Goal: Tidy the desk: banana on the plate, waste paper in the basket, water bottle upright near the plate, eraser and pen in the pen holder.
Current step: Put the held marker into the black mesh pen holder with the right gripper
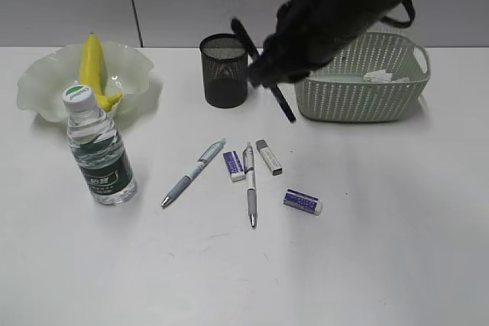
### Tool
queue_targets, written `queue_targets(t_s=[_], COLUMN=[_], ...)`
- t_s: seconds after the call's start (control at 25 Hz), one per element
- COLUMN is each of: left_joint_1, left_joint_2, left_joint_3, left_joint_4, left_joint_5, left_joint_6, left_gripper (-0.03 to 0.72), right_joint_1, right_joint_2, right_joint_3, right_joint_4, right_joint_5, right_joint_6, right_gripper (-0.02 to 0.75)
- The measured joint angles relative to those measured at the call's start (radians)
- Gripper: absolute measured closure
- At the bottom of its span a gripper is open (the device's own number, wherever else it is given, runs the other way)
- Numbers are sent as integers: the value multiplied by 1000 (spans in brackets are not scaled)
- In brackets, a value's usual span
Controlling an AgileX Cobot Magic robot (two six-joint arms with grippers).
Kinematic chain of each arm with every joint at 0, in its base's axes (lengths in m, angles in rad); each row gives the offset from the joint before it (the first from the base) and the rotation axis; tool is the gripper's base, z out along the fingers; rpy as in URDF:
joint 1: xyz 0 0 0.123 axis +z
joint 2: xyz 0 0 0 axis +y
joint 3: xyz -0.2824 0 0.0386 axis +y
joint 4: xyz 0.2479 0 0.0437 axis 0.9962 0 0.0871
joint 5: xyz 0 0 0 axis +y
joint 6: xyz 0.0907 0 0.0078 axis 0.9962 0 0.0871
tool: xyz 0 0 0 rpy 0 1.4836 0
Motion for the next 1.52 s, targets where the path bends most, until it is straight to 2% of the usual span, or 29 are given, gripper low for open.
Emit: queue_targets(t_s=[0.4,0.6,0.72,0.88,1.0,1.2,1.28,1.4,1.52], left_joint_1=[0,0,0,0,0,0,0,0,0], left_joint_2=[0,0,0,0,0,0,0,0,0], left_joint_3=[0,0,0,0,0,0,0,0,0], left_joint_4=[0,0,0,0,0,0,1,1,1], left_joint_5=[0,0,0,0,0,0,0,0,0], left_joint_6=[0,0,0,0,0,0,0,0,0], left_gripper=[193,197,197,198,198,199,199,199,199], right_joint_1=[0,-6,-13,-20,-20,-20,-21,-21,-21], right_joint_2=[128,284,372,456,482,504,509,510,510], right_joint_3=[0,-36,-94,-171,-190,-191,-191,-191,-191], right_joint_4=[-30,-3,26,121,171,183,184,184,185], right_joint_5=[-851,-1084,-1126,-1138,-1116,-1055,-1053,-1053,-1051], right_joint_6=[0,0,0,0,-4,-8,-8,-10,-10], right_gripper=[651,651,651,651,651,640,590,417,286])
